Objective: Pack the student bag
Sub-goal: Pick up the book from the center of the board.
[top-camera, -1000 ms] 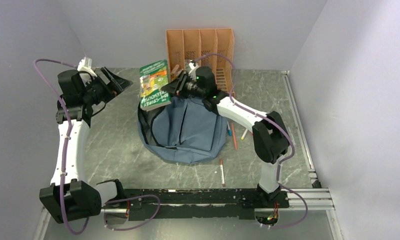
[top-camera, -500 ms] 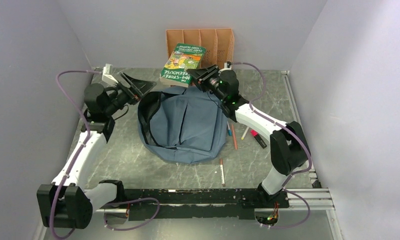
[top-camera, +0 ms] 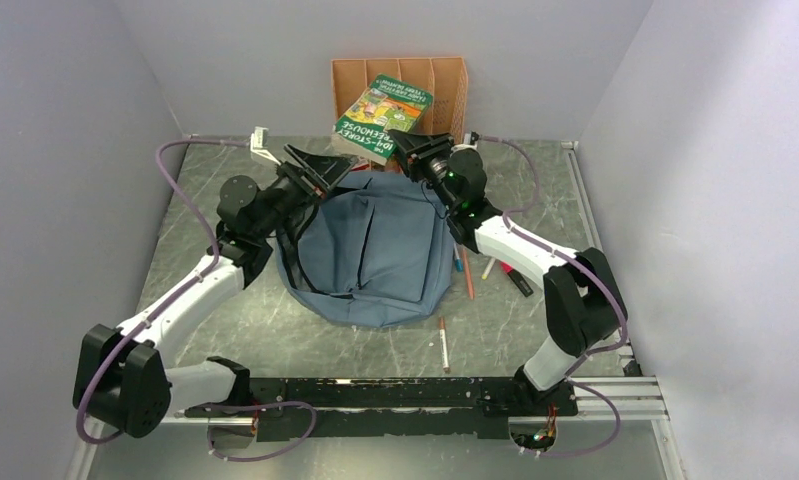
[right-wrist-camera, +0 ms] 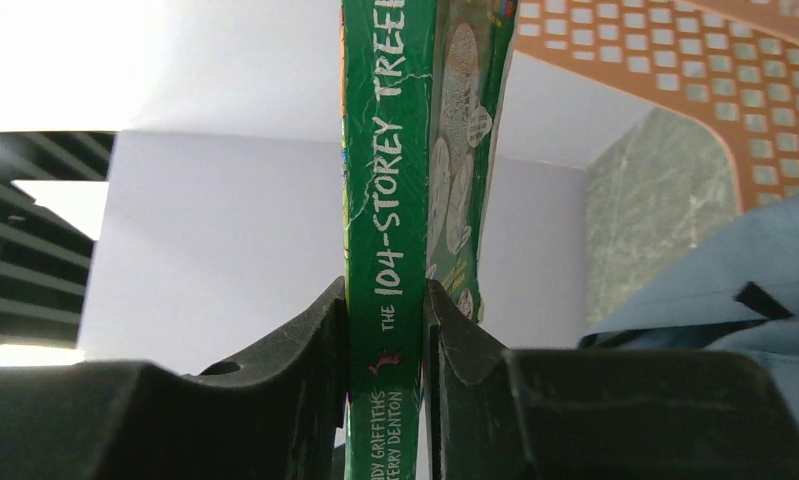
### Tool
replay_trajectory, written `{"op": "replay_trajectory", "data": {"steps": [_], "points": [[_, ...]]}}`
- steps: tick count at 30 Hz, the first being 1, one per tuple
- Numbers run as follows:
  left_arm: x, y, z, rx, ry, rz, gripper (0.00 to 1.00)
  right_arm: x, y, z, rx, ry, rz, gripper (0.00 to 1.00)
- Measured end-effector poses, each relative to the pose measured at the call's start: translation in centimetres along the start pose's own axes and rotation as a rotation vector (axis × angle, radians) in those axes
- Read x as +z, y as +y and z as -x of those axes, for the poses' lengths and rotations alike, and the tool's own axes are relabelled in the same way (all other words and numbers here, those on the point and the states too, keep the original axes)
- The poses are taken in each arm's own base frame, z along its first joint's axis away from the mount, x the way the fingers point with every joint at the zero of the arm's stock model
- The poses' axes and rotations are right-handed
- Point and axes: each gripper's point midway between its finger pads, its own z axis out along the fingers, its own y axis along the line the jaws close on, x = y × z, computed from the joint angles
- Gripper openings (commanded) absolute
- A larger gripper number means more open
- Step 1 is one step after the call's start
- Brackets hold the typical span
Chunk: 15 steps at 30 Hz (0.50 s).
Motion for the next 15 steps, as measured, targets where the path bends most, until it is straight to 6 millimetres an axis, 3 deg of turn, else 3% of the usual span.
{"op": "replay_trajectory", "data": {"steps": [7, 15], "points": [[1.8, 1.3, -0.9, -0.041, -0.037, 0.006, 0.97, -0.9, 3.4, 0.1, 0.043, 0.004, 0.103, 0.0], [4.3, 2.9, -0.9, -0.097, -0.107, -0.033, 0.97, -1.3, 4.3, -0.4, 0.056, 0.036, 0.118, 0.0]]}}
